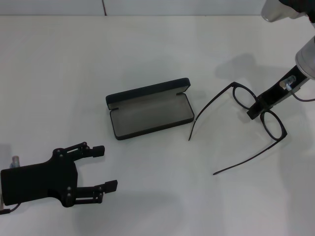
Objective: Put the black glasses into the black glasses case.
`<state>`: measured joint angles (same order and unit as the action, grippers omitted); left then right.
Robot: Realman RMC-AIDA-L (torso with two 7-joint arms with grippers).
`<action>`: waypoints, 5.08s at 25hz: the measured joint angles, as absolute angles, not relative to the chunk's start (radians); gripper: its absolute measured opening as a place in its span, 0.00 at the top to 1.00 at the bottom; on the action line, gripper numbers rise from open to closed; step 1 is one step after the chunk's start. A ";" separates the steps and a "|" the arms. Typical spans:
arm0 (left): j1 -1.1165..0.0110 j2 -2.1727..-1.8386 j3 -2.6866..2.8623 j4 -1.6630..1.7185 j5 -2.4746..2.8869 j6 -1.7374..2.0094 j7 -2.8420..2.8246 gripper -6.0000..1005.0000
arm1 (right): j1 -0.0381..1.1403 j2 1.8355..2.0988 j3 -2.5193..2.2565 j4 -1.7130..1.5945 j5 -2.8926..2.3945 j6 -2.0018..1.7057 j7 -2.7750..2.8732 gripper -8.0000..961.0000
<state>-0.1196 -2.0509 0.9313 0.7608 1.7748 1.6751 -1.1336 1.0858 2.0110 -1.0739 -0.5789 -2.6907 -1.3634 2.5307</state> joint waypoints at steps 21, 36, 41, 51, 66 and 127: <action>-0.125 -2.048 0.921 0.733 1.775 1.669 -1.132 0.17 | 1.086 2.011 -1.088 -0.579 -2.701 -1.344 2.531 0.71; -0.125 -2.046 0.922 0.733 1.775 1.669 -1.130 0.19 | 1.071 2.013 -1.117 -0.621 -2.706 -1.354 2.530 0.89; -0.126 -2.049 0.920 0.733 1.775 1.669 -1.130 0.19 | 1.025 2.012 -1.113 -0.725 -2.699 -1.402 2.530 0.89; -0.127 -2.047 0.911 0.733 1.763 1.676 -1.140 0.21 | 0.937 1.971 -1.038 -0.837 -2.624 -1.478 2.512 0.89; -0.144 -2.071 0.751 0.733 1.732 1.802 -1.270 0.22 | 0.686 1.908 -0.921 -0.832 -1.997 -1.593 2.277 0.89; -0.529 -2.081 0.851 0.474 1.641 1.874 -1.380 0.99 | 0.694 2.015 -0.990 -0.652 -1.762 -1.594 1.405 0.90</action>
